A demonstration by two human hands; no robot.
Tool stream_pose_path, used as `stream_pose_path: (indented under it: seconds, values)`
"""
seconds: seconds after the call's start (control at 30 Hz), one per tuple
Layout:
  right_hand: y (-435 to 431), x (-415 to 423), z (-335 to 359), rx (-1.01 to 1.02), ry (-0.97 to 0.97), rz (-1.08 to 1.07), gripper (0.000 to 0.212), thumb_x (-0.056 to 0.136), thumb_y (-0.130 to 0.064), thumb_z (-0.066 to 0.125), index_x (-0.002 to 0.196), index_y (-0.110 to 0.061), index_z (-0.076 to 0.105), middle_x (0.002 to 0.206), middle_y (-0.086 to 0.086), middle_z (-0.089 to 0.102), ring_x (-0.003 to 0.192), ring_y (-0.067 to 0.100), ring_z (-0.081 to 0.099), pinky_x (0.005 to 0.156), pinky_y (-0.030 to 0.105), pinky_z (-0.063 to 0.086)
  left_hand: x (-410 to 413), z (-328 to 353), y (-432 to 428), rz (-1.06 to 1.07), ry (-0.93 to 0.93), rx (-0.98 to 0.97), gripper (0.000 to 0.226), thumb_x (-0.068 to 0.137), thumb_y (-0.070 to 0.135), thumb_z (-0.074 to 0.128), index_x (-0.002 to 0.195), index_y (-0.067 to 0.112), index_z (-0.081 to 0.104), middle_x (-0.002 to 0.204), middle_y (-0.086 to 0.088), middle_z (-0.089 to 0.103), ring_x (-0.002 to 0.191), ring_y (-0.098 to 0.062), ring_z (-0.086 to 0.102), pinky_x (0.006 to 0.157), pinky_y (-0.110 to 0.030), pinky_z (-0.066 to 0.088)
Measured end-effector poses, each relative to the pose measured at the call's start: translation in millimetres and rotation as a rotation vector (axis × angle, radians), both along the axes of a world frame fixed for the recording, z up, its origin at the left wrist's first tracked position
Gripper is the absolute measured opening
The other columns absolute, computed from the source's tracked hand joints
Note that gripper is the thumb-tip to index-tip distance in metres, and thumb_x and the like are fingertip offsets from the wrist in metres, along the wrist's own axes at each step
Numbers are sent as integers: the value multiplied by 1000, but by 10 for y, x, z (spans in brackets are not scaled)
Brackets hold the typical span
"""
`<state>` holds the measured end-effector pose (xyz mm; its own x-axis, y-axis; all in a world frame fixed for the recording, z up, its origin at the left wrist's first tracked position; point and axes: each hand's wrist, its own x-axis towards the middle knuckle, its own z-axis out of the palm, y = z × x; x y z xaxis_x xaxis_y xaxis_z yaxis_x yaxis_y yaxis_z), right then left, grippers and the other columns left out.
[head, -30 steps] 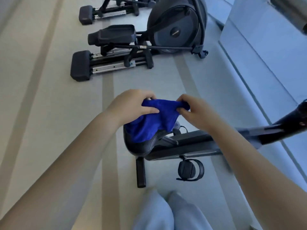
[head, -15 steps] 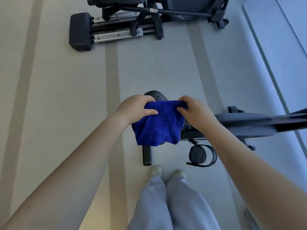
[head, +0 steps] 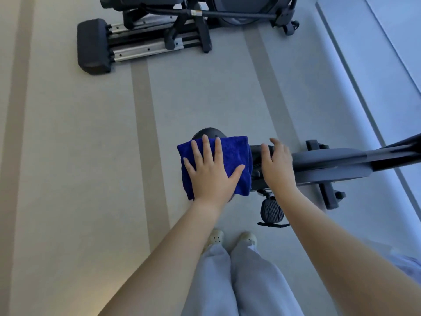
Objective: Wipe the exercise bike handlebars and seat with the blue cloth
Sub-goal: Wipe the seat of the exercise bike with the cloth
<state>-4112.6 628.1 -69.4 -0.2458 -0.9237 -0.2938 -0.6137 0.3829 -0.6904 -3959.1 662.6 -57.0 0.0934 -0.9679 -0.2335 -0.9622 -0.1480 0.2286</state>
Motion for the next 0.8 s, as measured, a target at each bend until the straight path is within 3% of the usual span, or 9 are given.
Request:
stream_pose_path:
  seconds: [0.2, 0.3, 0.43, 0.67, 0.8]
  values:
    - [55, -264, -62, 36, 56, 276, 64, 89, -47, 55, 145, -25, 32, 146, 0, 36, 136, 22, 27, 110, 39, 27, 179, -80, -198, -86, -9, -49, 87, 85, 73, 35, 153, 23, 12, 162, -7, 6, 148, -35, -2, 114, -60, 12]
    - [4, -419, -7, 84, 88, 427, 78, 80, -36, 73, 144, -27, 31, 145, 0, 36, 134, 21, 31, 110, 36, 28, 183, -90, -263, -73, 0, -49, 85, 86, 72, 35, 153, 25, 14, 161, -7, 8, 148, -36, -2, 114, -61, 13]
    - [-64, -436, 1, 49, 130, 423, 72, 74, -20, 79, 136, -26, 43, 131, 1, 47, 123, 21, 44, 101, 30, 34, 214, -100, -331, -109, -27, -53, 84, 86, 73, 33, 152, 25, 16, 160, -8, 12, 147, -36, 1, 113, -61, 15]
    - [-162, -465, -25, 38, 167, 434, 65, 68, -20, 82, 124, -28, 50, 118, -1, 53, 112, 21, 50, 94, 32, 40, 239, -80, -471, -113, -38, -44, 77, 87, 70, 34, 148, 25, 25, 157, -7, 21, 146, -36, 9, 112, -60, 19]
    - [-199, -479, -42, 43, 167, 455, 63, 67, -22, 82, 121, -30, 51, 116, -4, 54, 110, 21, 50, 90, 34, 42, 251, -64, -692, -59, -15, -19, 69, 88, 67, 37, 143, 25, 34, 151, -5, 32, 140, -32, 24, 109, -56, 29]
